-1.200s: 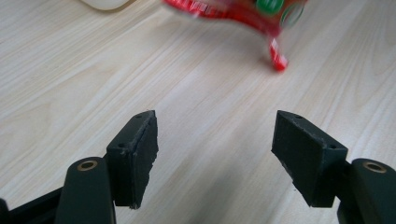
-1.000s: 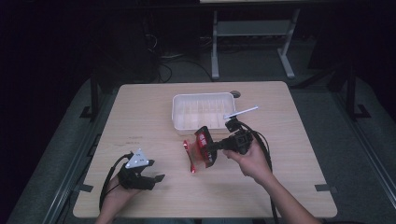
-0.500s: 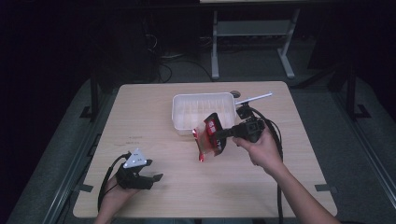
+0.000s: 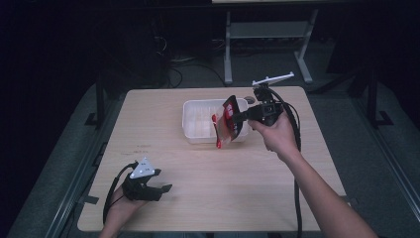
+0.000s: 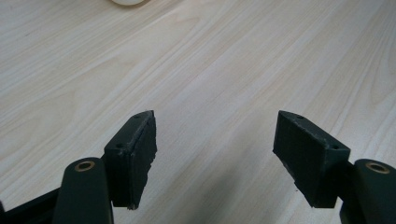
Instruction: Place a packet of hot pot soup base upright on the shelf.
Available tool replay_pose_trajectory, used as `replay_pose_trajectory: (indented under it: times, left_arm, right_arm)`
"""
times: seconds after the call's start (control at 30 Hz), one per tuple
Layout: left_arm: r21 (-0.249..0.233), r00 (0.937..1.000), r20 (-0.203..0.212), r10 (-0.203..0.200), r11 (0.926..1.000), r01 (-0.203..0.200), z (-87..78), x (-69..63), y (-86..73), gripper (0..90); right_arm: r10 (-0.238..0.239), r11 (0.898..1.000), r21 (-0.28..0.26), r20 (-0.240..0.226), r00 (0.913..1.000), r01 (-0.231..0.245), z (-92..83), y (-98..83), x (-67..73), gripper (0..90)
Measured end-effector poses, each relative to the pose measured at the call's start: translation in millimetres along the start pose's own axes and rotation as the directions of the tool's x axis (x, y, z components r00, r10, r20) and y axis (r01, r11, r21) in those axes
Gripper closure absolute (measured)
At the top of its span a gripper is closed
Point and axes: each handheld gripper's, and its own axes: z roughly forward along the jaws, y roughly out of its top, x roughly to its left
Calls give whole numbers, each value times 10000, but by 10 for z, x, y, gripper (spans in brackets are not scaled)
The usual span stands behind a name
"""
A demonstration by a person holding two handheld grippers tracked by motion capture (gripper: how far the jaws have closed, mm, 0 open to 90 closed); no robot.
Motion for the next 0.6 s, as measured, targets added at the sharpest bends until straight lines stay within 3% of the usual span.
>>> replay_pose_trajectory:
  times: [0.6]
  left_arm:
    - [-25, 10000, -88, -20, 10000, 19, -26, 23, -16, 298]
  right_arm:
    - [391, 9992, -100, 868, 9955, -383, 180, 428, -30, 896]
